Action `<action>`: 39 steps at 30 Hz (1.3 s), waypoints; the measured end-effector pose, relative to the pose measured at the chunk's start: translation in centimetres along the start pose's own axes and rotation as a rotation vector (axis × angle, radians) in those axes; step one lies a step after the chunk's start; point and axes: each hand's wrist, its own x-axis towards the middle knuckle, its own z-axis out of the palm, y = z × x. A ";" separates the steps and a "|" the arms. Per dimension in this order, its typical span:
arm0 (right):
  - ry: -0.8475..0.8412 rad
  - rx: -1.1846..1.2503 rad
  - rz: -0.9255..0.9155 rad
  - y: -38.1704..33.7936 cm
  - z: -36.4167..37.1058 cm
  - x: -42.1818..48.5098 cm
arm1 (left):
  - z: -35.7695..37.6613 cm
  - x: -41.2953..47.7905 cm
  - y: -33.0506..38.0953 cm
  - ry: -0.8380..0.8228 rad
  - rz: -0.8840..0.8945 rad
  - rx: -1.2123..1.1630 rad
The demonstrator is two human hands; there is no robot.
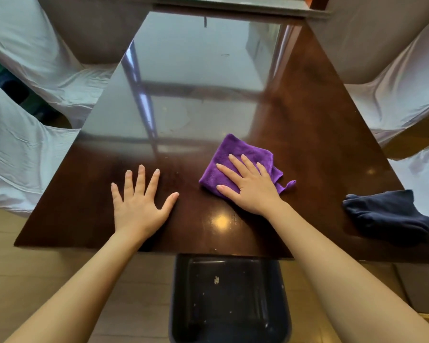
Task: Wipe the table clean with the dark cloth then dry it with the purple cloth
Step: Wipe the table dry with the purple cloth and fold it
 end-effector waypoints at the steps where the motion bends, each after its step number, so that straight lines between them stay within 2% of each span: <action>1: 0.004 0.002 0.015 1.0 -0.1 -0.9 | 0.0 -0.1 0.1 -0.002 -0.004 0.003; 7: 0.034 0.034 0.141 3.4 -0.3 -6.0 | -0.3 -1.2 0.6 -0.018 -0.021 0.008; 15: 0.119 0.031 0.276 -1.1 2.1 -11.4 | 0.2 -1.1 0.4 0.008 -0.014 0.004; 27: 0.106 0.067 0.215 -7.0 3.4 -9.8 | 0.7 -0.9 0.2 0.026 -0.007 -0.012; 33: 0.065 0.073 0.157 -8.1 3.0 -7.4 | 0.7 -0.8 0.2 0.025 -0.003 -0.012; 39: 0.068 0.066 0.082 -8.9 3.3 -9.0 | 0.7 -0.9 0.1 0.032 0.010 -0.025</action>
